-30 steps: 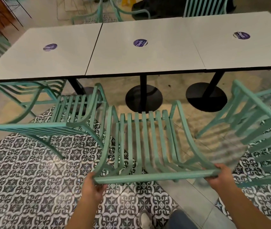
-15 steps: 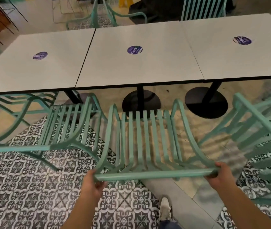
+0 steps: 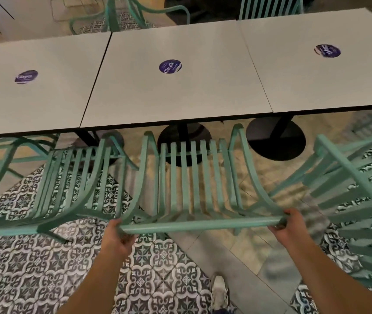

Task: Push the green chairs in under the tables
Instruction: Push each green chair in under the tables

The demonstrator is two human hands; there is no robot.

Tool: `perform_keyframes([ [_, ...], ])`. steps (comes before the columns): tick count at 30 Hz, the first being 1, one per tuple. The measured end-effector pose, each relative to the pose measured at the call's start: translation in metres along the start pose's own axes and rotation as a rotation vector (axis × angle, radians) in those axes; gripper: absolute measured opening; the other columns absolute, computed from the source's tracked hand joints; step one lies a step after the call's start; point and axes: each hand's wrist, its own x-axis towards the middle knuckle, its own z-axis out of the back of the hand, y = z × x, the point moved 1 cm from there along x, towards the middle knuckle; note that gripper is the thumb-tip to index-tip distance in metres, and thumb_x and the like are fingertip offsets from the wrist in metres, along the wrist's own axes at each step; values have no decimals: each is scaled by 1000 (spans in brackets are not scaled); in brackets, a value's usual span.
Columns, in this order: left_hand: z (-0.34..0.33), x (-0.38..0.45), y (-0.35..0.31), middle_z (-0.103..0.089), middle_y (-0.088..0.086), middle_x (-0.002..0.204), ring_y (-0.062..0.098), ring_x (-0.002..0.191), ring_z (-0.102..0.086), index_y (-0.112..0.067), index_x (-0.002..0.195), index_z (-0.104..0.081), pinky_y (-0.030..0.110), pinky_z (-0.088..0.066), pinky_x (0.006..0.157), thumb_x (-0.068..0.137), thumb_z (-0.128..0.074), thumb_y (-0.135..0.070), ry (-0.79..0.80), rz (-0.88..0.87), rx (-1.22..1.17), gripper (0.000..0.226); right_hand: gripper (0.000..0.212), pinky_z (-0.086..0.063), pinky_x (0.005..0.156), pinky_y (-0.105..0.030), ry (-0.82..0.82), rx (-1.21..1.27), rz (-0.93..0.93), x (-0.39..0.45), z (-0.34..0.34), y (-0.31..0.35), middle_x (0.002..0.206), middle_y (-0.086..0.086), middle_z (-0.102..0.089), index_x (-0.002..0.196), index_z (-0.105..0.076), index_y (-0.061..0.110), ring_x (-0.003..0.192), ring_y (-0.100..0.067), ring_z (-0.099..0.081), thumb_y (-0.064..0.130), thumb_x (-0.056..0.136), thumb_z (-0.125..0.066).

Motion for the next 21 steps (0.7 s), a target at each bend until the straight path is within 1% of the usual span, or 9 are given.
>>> perform_keyframes([
  [3, -9, 7, -8, -55, 20, 119, 29, 90, -57, -9, 116, -51, 38, -49, 87, 95, -53, -16, -3, -23, 0, 22, 14, -48, 93, -46, -18, -24, -9, 12, -6, 7, 115, -16, -54, 93, -51, 6, 99, -28, -56, 9, 92, -38],
  [7, -21, 12, -11, -50, 21, 130, 35, 113, -56, -13, 98, -53, 42, -51, 89, 98, -49, -7, -11, -11, 7, 8, 21, -49, 93, -48, -43, -61, 15, 22, -11, 12, 122, -18, -55, 108, -52, 5, 114, -31, -56, 12, 92, -41],
  [9, -26, 13, -12, -51, 22, 133, 37, 116, -55, -11, 105, -54, 43, -52, 88, 97, -50, -12, -30, -27, 4, 9, 27, -48, 95, -50, -63, -65, 19, 25, -14, 15, 124, -18, -55, 117, -50, 5, 117, -33, -56, 12, 92, -43],
  [11, -29, 14, -15, -55, 20, 127, 35, 109, -59, -9, 122, -52, 42, -55, 82, 95, -55, -19, -43, -9, -22, 29, 30, -50, 91, -50, -76, -48, 16, 27, -18, 19, 124, -19, -55, 120, -50, 6, 111, -34, -57, 11, 91, -45],
  [13, -33, 14, -16, -56, 19, 125, 34, 107, -59, -9, 127, -50, 43, -54, 85, 94, -56, -21, -52, -11, -49, 36, 24, -50, 86, -48, -71, -52, 25, 28, -21, 22, 121, -19, -55, 113, -52, 6, 99, -32, -59, 11, 91, -45],
  [15, -37, 13, -16, -56, 18, 124, 33, 107, -59, -9, 122, -50, 42, -54, 85, 95, -55, -21, -48, -6, -58, 30, 21, -51, 81, -47, -71, -49, 27, 28, -24, 25, 120, -19, -55, 109, -52, 7, 92, -31, -59, 10, 90, -46],
  [17, -40, 13, -17, -55, 18, 120, 32, 101, -60, -10, 111, -52, 41, -53, 80, 96, -53, -21, -42, -2, -49, 18, 31, -52, 74, -46, -74, -52, 23, 32, -26, 27, 120, -19, -55, 120, -52, 6, 92, -31, -59, 10, 90, -47],
  [19, -44, 14, -18, -56, 17, 116, 30, 96, -60, -10, 102, -53, 42, -54, 78, 97, -52, -23, -29, -3, -65, 14, 25, -51, 76, -45, -62, -62, 27, 32, -29, 29, 119, -18, -54, 114, -52, 6, 90, -29, -58, 11, 91, -46],
  [21, -47, 16, -19, -58, 17, 115, 30, 98, -61, -10, 102, -54, 43, -54, 86, 97, -51, -25, -20, -9, -70, 16, 17, -50, 81, -45, -44, -71, 34, 35, -32, 30, 119, -18, -53, 108, -51, 6, 88, -28, -57, 11, 92, -46],
])
